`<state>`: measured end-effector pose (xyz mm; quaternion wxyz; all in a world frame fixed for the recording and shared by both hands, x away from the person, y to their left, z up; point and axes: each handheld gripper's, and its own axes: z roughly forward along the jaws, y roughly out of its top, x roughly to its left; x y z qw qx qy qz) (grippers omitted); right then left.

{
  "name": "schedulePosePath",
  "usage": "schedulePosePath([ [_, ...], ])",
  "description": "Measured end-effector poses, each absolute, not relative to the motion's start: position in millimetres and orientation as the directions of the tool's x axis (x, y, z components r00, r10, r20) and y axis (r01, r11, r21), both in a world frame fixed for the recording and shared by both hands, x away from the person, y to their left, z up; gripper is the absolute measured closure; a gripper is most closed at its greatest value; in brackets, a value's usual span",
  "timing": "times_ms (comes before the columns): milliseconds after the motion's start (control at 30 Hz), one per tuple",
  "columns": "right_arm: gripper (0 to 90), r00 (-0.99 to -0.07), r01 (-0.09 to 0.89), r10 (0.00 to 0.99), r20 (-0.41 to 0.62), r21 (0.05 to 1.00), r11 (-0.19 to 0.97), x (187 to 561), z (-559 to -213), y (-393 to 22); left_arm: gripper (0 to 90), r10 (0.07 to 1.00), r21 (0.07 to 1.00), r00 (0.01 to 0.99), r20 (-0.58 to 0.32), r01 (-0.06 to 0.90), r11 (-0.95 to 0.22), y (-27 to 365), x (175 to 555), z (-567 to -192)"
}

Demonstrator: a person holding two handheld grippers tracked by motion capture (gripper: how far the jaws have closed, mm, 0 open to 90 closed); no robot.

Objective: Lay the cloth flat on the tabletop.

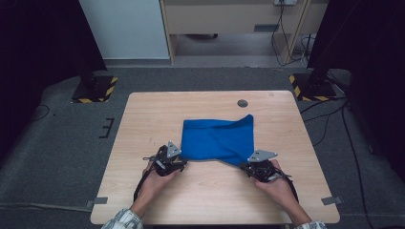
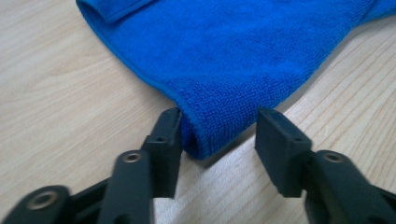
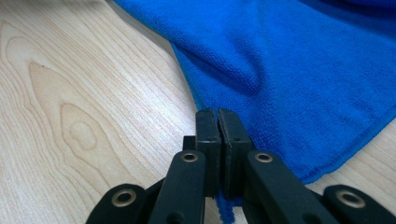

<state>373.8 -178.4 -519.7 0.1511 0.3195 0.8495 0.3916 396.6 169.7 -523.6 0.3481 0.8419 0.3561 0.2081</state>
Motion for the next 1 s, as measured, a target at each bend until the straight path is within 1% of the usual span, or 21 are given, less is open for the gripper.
schedulePosePath([
  [33,88.2,-0.749,0.424,0.662,-0.006,0.763,0.487,374,-519,-179,55.2,0.741,0.732,0.663,0.111,0.450,-0.512,169,398,-523],
  [67,88.3,-0.750,0.425,0.662,-0.004,0.764,0.486,374,-519,-179,59.4,0.740,0.735,0.662,0.117,0.443,-0.513,170,399,-523],
  [200,88.5,-0.745,0.428,0.667,-0.003,0.765,0.482,374,-518,-181,82.0,0.727,0.755,0.681,0.083,0.433,-0.493,171,404,-522],
  [267,88.6,-0.744,0.426,0.668,-0.004,0.768,0.479,374,-517,-182,88.0,0.717,0.763,0.692,0.081,0.420,-0.492,169,404,-518],
  [367,88.6,-0.742,0.422,0.670,-0.002,0.775,0.470,374,-514,-186,88.4,0.718,0.773,0.693,0.060,0.423,-0.473,170,402,-513],
  [567,88.7,-0.717,0.440,0.697,0.010,0.782,0.441,371,-511,-204,88.1,0.753,0.801,0.658,-0.020,0.461,-0.382,176,399,-503],
  [667,88.7,-0.705,0.447,0.709,0.018,0.788,0.423,369,-509,-216,88.0,0.756,0.800,0.654,-0.034,0.471,-0.372,175,399,-502],
  [733,88.7,-0.701,0.452,0.712,0.029,0.791,0.412,368,-508,-220,87.9,0.757,0.788,0.652,-0.026,0.480,-0.387,171,400,-504],
  [800,88.7,-0.708,0.451,0.706,0.029,0.788,0.420,368,-509,-219,88.0,0.752,0.760,0.659,0.013,0.482,-0.435,167,401,-509],
  [833,88.6,-0.713,0.450,0.700,0.028,0.785,0.426,367,-510,-218,88.0,0.749,0.747,0.662,0.017,0.490,-0.450,167,402,-511],
  [933,88.6,-0.736,0.435,0.677,0.012,0.775,0.460,363,-510,-211,88.0,0.747,0.727,0.665,-0.004,0.515,-0.454,174,401,-514],
  [1000,88.5,-0.747,0.427,0.664,0.006,0.770,0.473,360,-510,-209,87.9,0.740,0.723,0.673,-0.004,0.513,-0.463,178,397,-515],
])
